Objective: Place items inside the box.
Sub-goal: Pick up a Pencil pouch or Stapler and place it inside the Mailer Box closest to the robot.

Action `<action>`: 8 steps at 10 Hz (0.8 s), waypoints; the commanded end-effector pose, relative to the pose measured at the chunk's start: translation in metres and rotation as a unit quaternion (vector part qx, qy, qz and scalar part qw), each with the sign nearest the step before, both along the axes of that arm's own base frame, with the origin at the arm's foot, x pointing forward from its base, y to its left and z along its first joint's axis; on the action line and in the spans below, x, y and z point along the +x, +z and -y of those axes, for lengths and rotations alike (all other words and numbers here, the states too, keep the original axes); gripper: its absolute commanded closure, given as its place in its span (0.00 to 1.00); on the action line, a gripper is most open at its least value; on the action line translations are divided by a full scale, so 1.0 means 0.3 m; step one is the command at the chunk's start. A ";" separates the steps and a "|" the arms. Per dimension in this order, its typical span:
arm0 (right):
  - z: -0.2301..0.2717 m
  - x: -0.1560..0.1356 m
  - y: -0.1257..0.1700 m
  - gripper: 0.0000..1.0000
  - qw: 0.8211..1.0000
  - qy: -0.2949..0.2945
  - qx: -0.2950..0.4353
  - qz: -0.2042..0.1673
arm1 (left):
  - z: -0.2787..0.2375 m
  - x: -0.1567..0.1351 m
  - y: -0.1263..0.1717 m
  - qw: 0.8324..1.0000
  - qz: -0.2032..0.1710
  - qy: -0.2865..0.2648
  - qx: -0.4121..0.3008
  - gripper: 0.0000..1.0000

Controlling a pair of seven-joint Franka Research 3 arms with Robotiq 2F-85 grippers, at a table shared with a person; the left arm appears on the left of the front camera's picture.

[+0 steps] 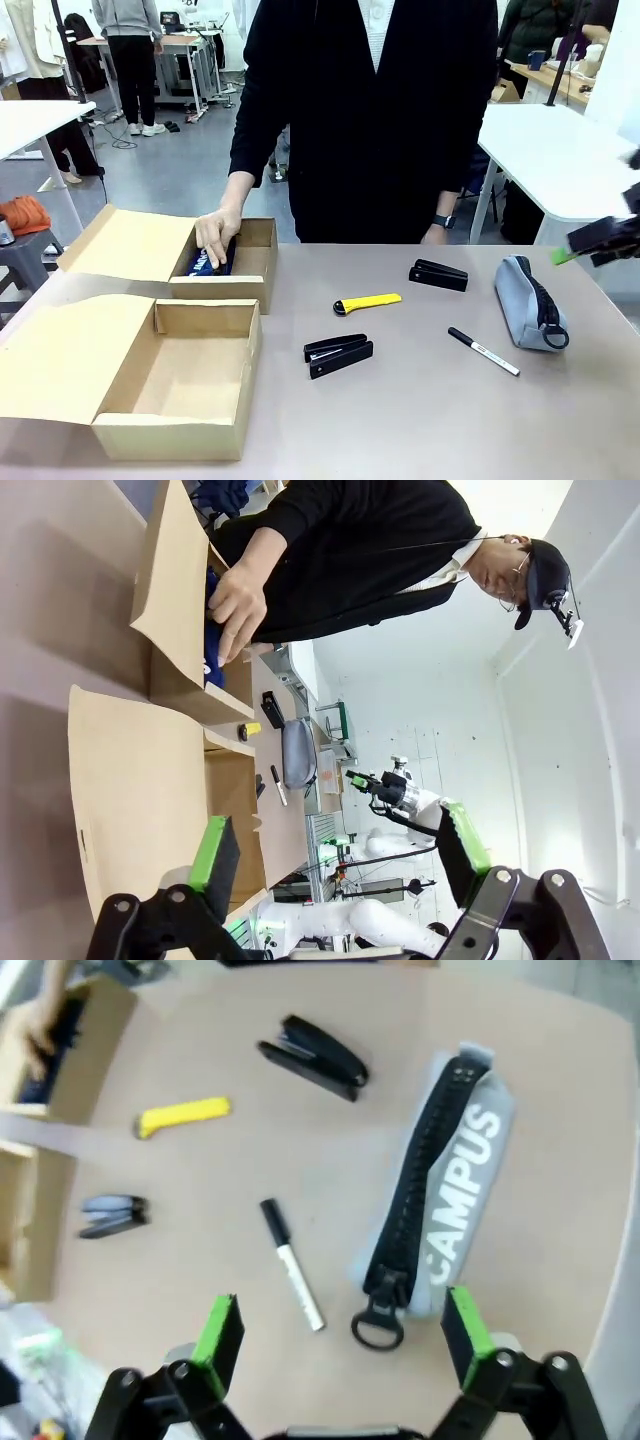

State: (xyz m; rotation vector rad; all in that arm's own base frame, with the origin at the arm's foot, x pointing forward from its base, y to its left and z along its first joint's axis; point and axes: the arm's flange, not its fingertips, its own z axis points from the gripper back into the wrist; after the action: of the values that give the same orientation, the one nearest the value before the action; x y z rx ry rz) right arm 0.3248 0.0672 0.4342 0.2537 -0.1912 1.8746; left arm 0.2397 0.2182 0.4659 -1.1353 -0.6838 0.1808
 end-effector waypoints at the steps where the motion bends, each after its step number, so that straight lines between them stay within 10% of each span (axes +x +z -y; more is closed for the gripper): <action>1: 0.010 -0.008 -0.118 0.00 0.999 0.009 -0.024 0.023 | 0.001 0.000 0.004 1.000 0.018 -0.002 -0.004 0.00; 8: 0.045 0.031 -0.368 0.00 0.995 -0.035 -0.093 -0.026 | 0.001 0.000 0.004 1.000 0.018 -0.002 -0.004 0.00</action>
State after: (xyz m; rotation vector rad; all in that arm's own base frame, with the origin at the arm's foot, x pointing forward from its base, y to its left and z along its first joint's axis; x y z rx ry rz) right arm 0.3683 0.0586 0.3417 0.2114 -0.0118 1.8286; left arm 0.2397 0.2183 0.4659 -1.1355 -0.6841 0.1808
